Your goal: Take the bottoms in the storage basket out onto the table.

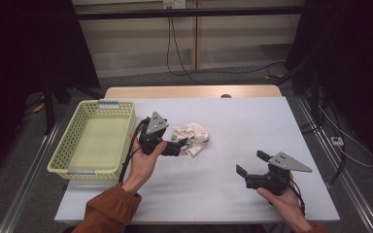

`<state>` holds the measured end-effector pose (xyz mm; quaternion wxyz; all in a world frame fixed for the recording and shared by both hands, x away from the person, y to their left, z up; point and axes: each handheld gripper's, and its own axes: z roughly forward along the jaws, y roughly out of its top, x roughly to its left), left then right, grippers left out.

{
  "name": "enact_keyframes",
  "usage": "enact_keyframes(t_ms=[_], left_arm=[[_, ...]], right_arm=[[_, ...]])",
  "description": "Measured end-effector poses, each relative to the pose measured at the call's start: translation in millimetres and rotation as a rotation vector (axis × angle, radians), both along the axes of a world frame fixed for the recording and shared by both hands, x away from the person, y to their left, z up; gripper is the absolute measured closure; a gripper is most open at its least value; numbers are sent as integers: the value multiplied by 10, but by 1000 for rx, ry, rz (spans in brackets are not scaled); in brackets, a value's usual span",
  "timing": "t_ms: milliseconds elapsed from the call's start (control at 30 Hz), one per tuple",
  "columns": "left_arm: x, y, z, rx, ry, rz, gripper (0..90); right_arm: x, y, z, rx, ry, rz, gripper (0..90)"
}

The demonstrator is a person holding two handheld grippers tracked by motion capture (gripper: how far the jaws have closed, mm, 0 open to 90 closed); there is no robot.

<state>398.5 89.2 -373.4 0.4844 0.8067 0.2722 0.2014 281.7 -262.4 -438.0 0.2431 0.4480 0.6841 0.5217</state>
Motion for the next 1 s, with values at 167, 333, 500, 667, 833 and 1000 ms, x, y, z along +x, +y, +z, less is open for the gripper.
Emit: enact_keyframes(t_ms=[167,333,500,667,833,1000], left_arm=[[-62,71,62,-3,-17,2,49],[-125,146,80,-14,-53,-4,45],[-177,229,78,-23,-50,11,53],[-240,338,70,-45,-41,20,58],[-311,438,87,-16,-69,32,59],[-358,568,106,-37,-69,45,59]], right_arm=[[-1,-1,0,-1,0,-1,43],[1,-4,0,-2,0,-3,43],[1,0,0,-2,-1,-2,43],[-1,-3,2,0,-2,-4,43],[0,3,1,-4,-2,-4,43],[-3,3,1,-5,-3,-5,43]])
